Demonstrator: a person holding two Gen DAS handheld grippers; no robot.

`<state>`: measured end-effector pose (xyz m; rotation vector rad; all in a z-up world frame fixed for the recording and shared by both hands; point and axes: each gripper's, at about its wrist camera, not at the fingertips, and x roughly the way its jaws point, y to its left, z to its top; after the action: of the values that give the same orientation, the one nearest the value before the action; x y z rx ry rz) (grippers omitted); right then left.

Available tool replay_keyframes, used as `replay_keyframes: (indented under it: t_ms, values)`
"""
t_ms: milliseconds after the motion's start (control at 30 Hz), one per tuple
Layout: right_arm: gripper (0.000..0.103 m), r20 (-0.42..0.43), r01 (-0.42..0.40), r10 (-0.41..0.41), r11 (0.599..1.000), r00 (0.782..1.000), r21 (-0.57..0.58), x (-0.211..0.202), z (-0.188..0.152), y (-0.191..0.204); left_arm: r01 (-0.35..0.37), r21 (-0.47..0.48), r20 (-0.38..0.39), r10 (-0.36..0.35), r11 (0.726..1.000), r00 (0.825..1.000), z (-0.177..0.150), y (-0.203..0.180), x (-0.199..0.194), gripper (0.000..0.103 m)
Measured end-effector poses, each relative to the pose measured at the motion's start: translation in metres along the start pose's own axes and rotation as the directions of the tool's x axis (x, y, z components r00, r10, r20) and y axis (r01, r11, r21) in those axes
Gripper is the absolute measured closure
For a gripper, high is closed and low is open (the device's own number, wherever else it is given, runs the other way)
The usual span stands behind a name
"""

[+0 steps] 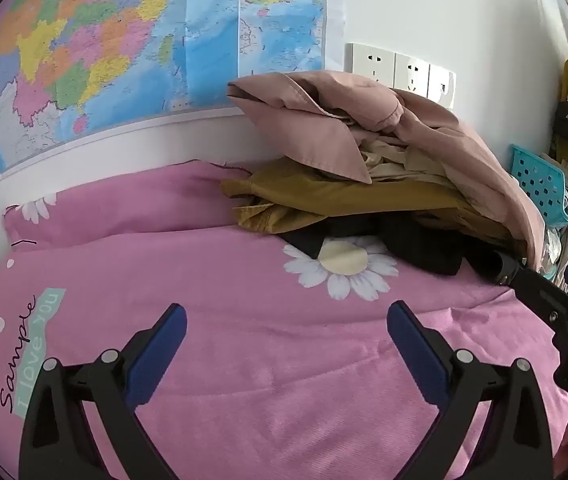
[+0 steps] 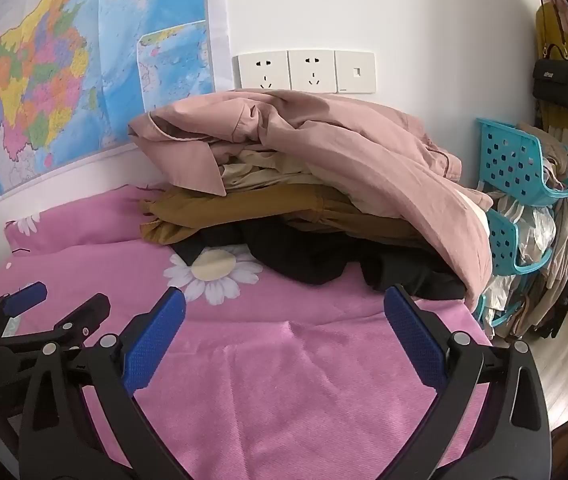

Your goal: Fold large clothes

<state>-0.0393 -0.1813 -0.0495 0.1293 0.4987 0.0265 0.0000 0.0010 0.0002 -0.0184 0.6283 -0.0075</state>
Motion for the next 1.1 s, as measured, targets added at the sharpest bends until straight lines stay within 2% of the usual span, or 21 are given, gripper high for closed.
replay_keyframes:
  t_ms: [433, 533, 733, 833, 1100]
  values:
    - [0.005, 0.007, 0.008, -0.008, 1.000, 1.000, 0.003, -0.004, 0.001, -0.002, 0.014, -0.003, -0.002, -0.014, 1.000, 1.000, -0.002, -0.001, 0.000, 0.006]
    - [0.005, 0.008, 0.005, -0.005, 1.000, 1.000, 0.003, -0.003, 0.001, -0.002, -0.008, 0.010, 0.014, 0.008, 1.000, 1.000, -0.002, -0.004, -0.002, 0.006]
    - [0.005, 0.003, 0.001, -0.001, 1.000, 1.000, -0.001, -0.002, 0.003, -0.004, 0.011, 0.032, 0.020, -0.012, 0.999, 1.000, -0.001, -0.008, -0.005, 0.006]
    - [0.005, 0.005, 0.003, -0.003, 1.000, 1.000, -0.002, -0.002, 0.003, -0.003, 0.044, 0.015, 0.022, -0.044, 0.999, 0.999, -0.001, -0.007, -0.006, 0.006]
    - [0.005, 0.011, 0.001, -0.001, 1.000, 1.000, 0.004, -0.003, 0.003, -0.004, 0.015, 0.039, 0.045, -0.017, 0.999, 0.999, -0.002, -0.013, -0.007, 0.006]
